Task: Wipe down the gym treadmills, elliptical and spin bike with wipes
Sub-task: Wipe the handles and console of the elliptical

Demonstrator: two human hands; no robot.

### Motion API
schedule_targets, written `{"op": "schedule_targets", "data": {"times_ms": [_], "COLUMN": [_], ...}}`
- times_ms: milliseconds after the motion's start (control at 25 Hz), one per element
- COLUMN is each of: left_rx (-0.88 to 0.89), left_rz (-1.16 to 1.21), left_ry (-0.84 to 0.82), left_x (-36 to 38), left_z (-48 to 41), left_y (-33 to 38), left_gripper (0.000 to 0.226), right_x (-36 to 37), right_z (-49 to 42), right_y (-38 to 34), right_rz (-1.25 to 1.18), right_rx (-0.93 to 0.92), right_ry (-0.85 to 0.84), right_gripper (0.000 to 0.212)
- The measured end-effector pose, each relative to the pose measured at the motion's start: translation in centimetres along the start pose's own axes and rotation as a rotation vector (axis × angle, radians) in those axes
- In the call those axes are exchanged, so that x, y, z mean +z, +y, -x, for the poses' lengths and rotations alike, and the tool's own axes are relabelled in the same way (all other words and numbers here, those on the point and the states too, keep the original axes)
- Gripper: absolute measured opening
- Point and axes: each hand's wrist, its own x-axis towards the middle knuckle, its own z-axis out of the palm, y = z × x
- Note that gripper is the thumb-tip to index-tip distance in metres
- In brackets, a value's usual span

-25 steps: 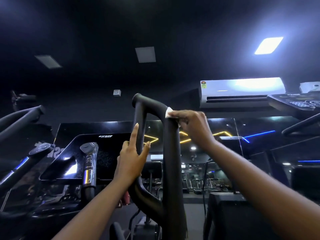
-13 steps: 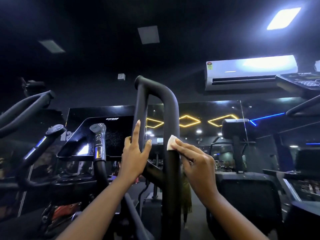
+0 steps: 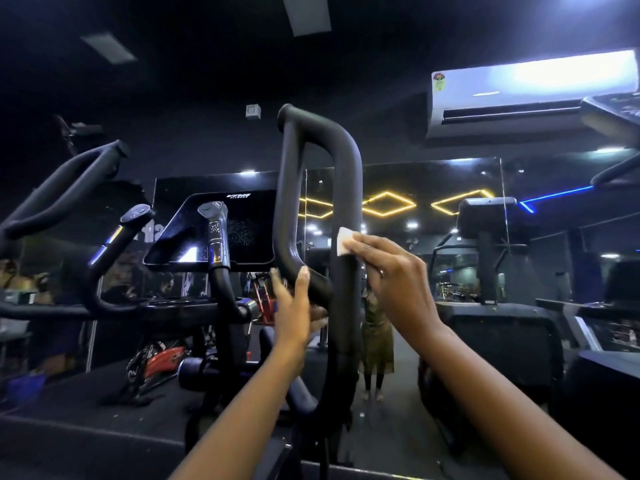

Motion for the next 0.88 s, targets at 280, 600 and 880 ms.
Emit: {"op": "schedule_targets", "data": {"times_ms": [280, 600, 880], "left_rx": [-0.131, 0.180, 0.181], "left_rz": [0.157, 0.090, 0.100], "left_ry": [-0.103, -0.084, -0.090], "left_x": [1.1, 1.9, 1.8], "left_z": [1.7, 6.2, 5.3], "left_y": [-6.0, -2.9, -4.4], "left_gripper": [0.099, 0.083, 0.061], "right_x": [0.4, -1.2, 0.8], "right_z": [6.3, 11.3, 4.6], "right_y": [-1.1, -2.7, -0.1], "right_rz": [0.130, -0.017, -0.143], "right_rx": [-0.113, -0.042, 0.276], "right_ry": [-0.061, -0.096, 0.055], "right_gripper": [0.028, 0.033, 0.030]}}
